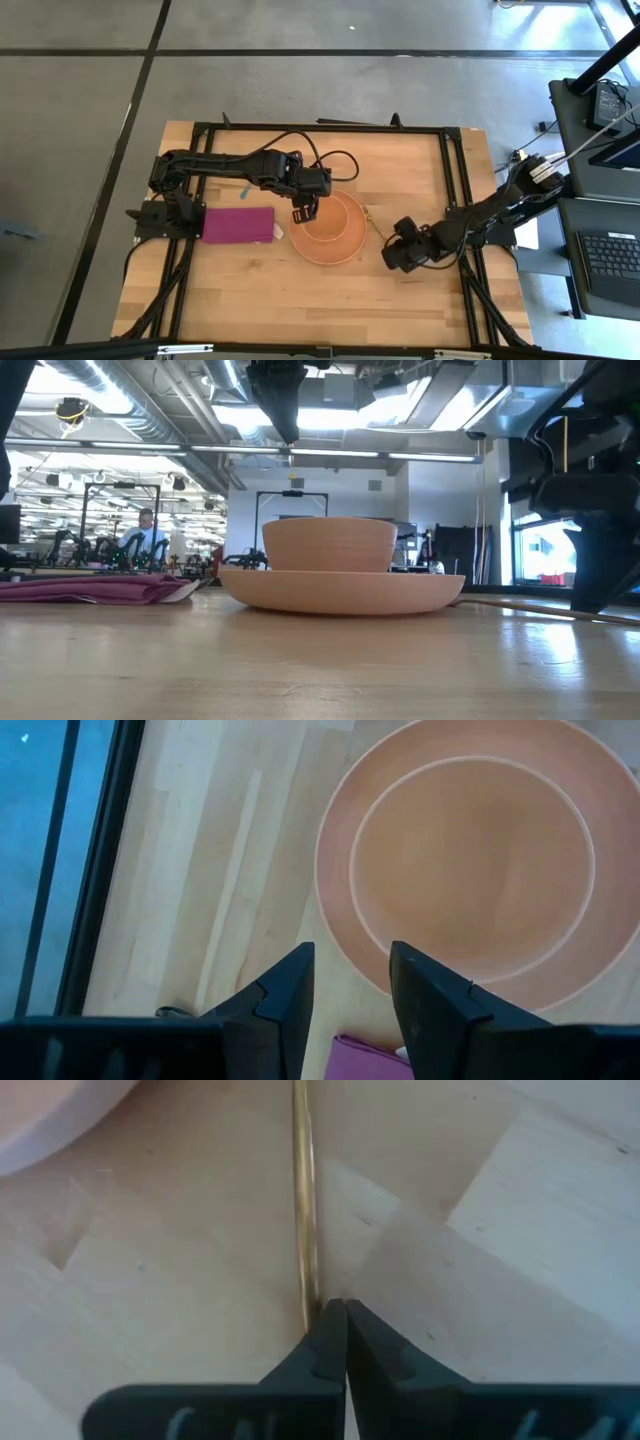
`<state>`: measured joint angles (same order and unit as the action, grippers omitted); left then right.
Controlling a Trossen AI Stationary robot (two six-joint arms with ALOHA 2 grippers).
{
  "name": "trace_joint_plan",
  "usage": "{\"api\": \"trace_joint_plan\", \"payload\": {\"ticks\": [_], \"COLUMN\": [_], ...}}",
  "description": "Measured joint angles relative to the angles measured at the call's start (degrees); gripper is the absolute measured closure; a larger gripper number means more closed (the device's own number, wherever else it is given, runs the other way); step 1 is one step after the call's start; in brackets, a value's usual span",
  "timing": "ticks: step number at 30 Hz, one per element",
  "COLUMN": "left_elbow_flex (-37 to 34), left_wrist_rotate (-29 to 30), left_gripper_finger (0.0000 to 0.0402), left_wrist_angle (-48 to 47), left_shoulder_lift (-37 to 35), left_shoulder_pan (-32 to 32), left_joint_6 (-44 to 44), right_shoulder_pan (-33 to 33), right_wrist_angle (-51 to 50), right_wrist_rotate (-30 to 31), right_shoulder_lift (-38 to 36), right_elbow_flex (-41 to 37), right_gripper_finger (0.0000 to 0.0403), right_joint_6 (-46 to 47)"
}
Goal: Set table place
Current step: Move the gold fork to the right of the orange plate, then put the blue spoon into the orange bowl
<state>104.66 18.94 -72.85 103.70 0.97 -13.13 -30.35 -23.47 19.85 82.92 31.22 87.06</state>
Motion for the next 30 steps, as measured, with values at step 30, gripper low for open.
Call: {"api": "trace_joint_plan", "payload": {"ticks": [30], "left_elbow_flex": [0.03], "left_wrist_rotate": [1.17], "left_gripper_finger": [0.0276], "left_wrist_angle": [-12.91], "left_shoulder_lift": [-1.81], "left_shoulder_pan": [4.42], "left_joint_6": [-11.31], "right_shoulder_pan": [-0.69], "right_wrist_angle": [-13.4], "right_wrist_rotate": [17.72], "right_shoulder_lift": [1.73], "right_elbow_flex": [22.61], "right_gripper_finger": [0.0397], "right_joint_6": [-17.94]}}
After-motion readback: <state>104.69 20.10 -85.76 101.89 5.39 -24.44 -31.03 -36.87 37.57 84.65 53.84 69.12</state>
